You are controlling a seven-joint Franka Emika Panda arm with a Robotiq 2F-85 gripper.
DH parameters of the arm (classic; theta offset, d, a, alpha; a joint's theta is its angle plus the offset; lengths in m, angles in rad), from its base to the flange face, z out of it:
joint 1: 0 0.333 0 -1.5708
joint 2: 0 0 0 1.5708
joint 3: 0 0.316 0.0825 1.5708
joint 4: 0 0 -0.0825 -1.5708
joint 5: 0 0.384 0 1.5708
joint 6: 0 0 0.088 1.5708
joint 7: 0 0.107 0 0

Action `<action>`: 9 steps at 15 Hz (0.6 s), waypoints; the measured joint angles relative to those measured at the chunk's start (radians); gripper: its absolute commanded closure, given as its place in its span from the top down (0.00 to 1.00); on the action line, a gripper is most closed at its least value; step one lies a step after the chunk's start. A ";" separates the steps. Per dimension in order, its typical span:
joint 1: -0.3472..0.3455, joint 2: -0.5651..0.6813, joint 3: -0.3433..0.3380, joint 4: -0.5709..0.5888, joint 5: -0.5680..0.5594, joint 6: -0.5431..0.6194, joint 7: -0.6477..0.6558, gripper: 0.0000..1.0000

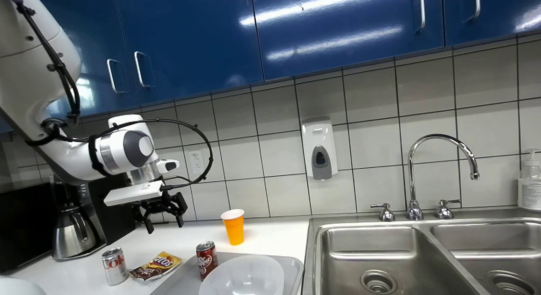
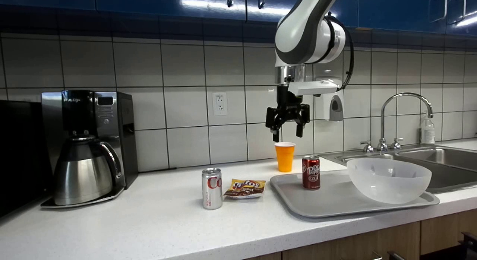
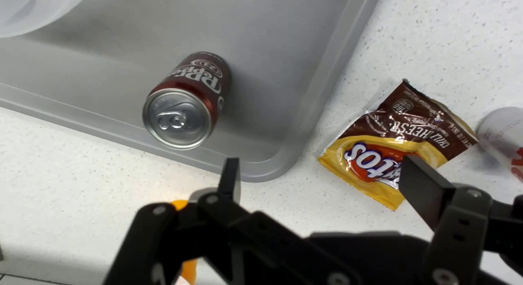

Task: Put the two cans on the grey tray

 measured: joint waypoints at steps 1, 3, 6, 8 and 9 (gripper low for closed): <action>0.004 -0.008 0.008 -0.008 -0.005 0.002 0.014 1.00; 0.008 -0.023 0.022 -0.021 -0.010 0.003 0.039 1.00; 0.010 -0.050 0.038 -0.034 -0.016 0.006 0.060 1.00; 0.010 -0.074 0.048 -0.046 -0.042 0.009 0.098 1.00; 0.010 -0.086 0.054 -0.052 -0.055 0.010 0.125 1.00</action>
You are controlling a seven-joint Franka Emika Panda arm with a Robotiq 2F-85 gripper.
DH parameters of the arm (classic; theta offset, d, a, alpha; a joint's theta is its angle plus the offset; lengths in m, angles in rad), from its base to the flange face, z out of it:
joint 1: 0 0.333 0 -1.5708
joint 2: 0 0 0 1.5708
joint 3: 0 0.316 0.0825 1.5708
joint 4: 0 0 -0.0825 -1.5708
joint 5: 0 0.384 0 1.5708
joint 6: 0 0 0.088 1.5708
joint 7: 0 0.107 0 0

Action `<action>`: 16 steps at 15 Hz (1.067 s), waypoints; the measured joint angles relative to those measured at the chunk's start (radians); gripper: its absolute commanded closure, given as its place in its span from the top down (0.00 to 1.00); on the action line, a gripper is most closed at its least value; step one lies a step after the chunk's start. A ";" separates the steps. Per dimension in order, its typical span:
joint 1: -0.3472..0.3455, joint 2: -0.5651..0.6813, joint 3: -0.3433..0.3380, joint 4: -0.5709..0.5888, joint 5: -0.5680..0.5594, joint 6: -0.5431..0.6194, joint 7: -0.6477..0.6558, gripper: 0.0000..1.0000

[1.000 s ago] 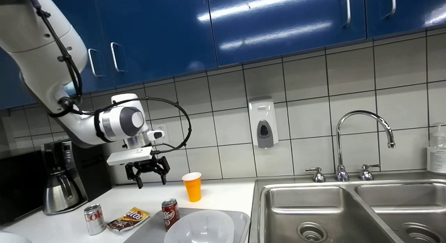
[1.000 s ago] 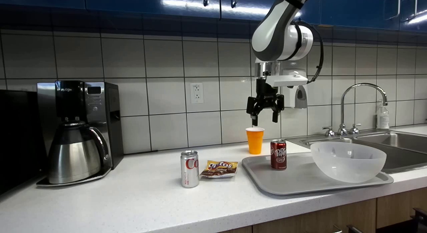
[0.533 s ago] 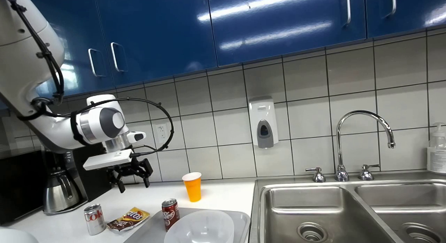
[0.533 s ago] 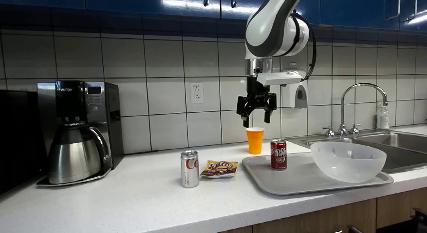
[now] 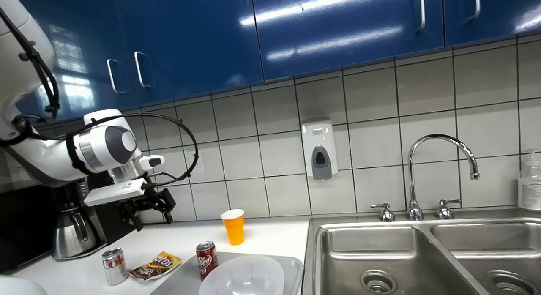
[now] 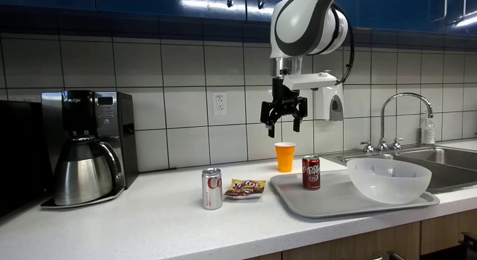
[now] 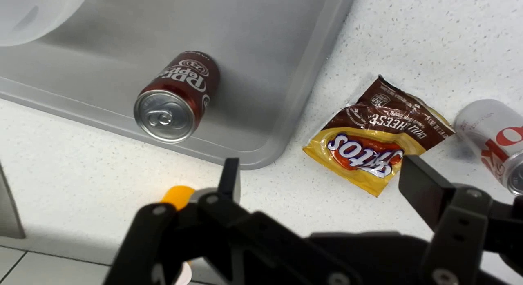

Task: Put the two cans on the grey tray

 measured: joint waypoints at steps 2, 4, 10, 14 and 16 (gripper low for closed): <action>0.000 -0.023 0.019 -0.014 -0.021 0.000 0.066 1.00; 0.000 -0.046 0.051 -0.027 -0.033 -0.001 0.146 1.00; 0.004 -0.093 0.159 -0.049 -0.036 -0.011 0.348 1.00; 0.007 -0.101 0.210 -0.049 -0.037 -0.025 0.438 1.00; 0.009 -0.101 0.237 -0.049 -0.037 -0.034 0.496 1.00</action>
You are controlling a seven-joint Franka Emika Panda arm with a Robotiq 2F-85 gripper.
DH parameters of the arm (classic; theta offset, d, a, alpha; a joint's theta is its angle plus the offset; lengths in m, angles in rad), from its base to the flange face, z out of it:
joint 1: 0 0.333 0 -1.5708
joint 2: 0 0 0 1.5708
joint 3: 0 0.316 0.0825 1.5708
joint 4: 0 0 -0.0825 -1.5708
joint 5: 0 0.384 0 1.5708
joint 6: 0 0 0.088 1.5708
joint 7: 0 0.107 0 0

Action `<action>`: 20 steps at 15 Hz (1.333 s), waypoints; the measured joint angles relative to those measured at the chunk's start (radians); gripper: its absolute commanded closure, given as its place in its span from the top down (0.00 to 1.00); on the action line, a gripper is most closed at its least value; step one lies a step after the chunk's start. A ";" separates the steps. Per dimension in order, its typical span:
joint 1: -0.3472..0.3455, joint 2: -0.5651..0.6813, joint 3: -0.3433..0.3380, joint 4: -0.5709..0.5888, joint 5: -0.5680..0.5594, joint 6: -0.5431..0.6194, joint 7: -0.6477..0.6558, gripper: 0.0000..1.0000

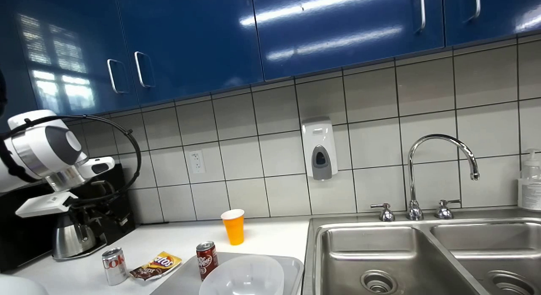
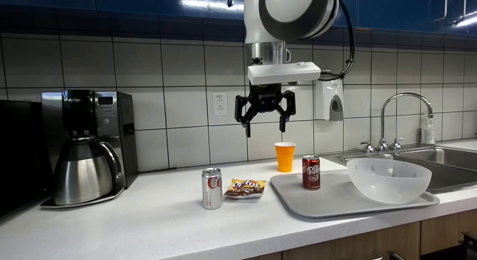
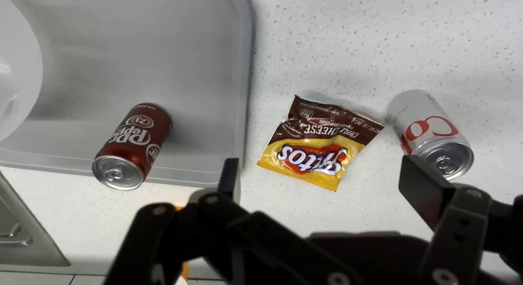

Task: Put the two cans on the grey tray

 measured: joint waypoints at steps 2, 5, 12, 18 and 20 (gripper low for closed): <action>0.005 0.000 0.030 0.002 -0.001 -0.016 0.062 1.00; 0.017 0.003 0.072 0.010 -0.017 -0.043 0.160 1.00; 0.040 0.070 0.128 0.056 -0.082 -0.087 0.348 1.00; 0.060 0.198 0.129 0.126 -0.150 -0.091 0.473 1.00; 0.076 0.239 0.120 0.151 -0.162 -0.094 0.499 1.00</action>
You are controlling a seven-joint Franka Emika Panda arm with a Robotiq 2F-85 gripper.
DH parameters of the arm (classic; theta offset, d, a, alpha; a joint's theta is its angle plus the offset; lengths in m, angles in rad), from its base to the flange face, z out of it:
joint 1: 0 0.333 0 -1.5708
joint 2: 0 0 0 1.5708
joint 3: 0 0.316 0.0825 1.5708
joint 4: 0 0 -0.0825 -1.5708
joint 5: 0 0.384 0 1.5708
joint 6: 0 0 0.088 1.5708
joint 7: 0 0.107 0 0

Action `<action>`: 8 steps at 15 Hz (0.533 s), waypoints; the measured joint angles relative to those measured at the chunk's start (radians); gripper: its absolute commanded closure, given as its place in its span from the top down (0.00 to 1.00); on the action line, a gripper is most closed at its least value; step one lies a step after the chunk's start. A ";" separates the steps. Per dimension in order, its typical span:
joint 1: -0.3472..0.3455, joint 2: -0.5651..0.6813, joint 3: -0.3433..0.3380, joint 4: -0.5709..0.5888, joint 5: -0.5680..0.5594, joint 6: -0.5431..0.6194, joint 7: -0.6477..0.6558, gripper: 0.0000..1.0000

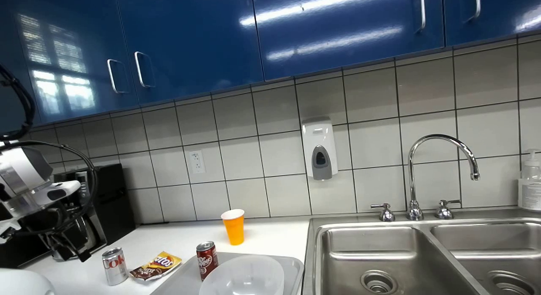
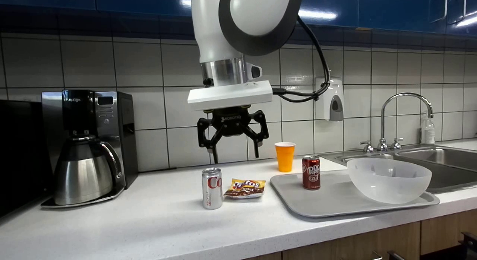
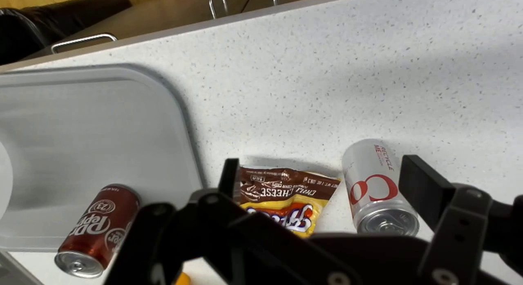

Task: Put the two cans on the grey tray

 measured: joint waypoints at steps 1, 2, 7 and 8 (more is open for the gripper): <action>0.012 0.017 -0.008 0.012 -0.002 -0.003 0.011 1.00; 0.025 0.033 -0.018 0.022 -0.002 -0.005 0.019 1.00; 0.090 0.083 -0.075 0.063 -0.002 -0.025 0.028 1.00; 0.100 0.089 -0.084 0.069 -0.002 -0.029 0.031 1.00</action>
